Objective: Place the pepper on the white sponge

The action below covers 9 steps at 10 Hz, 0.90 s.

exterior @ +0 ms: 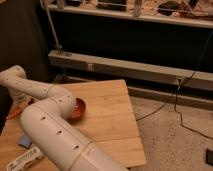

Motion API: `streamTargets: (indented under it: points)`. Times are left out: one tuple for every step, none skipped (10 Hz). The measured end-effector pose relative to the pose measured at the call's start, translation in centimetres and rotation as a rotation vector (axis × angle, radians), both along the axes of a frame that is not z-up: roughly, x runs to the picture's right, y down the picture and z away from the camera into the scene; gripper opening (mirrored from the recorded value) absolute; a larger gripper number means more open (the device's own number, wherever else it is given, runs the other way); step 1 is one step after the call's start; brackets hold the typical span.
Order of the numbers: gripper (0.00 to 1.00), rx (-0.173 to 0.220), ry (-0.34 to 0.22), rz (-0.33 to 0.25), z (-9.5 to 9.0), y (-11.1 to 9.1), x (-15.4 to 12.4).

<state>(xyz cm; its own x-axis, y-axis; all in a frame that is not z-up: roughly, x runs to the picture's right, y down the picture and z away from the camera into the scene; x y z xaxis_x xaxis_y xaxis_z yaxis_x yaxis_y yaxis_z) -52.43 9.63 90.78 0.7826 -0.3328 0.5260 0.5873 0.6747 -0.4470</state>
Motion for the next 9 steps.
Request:
streamTargets:
  points:
    - [0.05,-0.002,0.008,-0.004,-0.1,0.0,0.2]
    - [0.00,-0.005,0.022,-0.009,-0.2,0.1,0.7]
    - [0.00,-0.007,0.030,-0.010,-0.3,0.1,1.1]
    - [0.00,-0.010,0.047,-0.010,-0.6,0.1,1.8]
    - [0.00,-0.011,0.056,0.000,-1.0,0.0,2.3]
    - [0.00,-0.009,0.057,0.011,-1.7,-0.1,2.7]
    - [0.00,-0.006,0.054,0.020,-3.0,0.0,3.2]
    - [0.00,0.002,0.046,0.024,-5.3,0.6,3.9]
    - [0.00,0.010,0.043,0.024,-6.9,1.3,4.6]
